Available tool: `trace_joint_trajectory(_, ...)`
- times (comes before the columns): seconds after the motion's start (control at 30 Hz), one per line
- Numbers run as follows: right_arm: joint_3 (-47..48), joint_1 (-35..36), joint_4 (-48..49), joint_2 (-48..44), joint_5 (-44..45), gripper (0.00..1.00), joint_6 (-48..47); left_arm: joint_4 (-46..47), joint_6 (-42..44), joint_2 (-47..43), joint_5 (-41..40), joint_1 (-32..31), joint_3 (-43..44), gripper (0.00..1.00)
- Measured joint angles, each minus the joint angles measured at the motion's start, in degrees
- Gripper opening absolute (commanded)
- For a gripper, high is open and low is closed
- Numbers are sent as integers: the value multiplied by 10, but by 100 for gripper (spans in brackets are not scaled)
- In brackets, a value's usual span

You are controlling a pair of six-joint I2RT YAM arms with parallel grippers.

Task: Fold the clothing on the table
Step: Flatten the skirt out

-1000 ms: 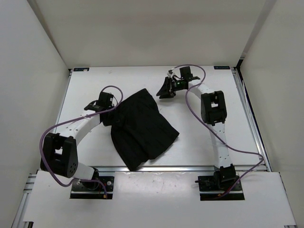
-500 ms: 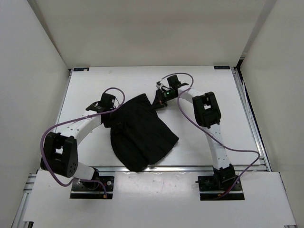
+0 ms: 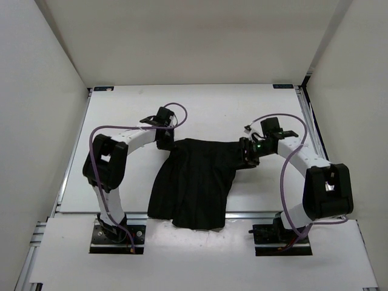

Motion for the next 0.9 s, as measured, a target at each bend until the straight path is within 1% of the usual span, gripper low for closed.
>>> trace_joint_trajectory(0.13, -23, -51, 8, 6, 29, 48, 11, -2, 7, 21, 7, -8, 31, 0)
trace_joint_trajectory(0.23, -23, -84, 28, 11, 75, 49, 24, -3, 12, 21, 8, -3, 41, 0)
trace_joint_trajectory(0.4, -19, -100, 60, 34, 149, 51, 50, -8, 16, 18, 8, 7, 40, 0)
trace_joint_trajectory(0.5, -2, -102, 74, 82, 173, 51, 66, -9, 18, 10, 8, 14, 30, 0)
trace_joint_trajectory(0.67, 17, -104, 128, 156, 173, 50, 92, -13, 19, -2, 7, 21, 19, 0)
trace_joint_trajectory(0.9, 50, -121, 245, 212, 124, 52, 148, -13, 23, -3, 7, 22, 14, 0)
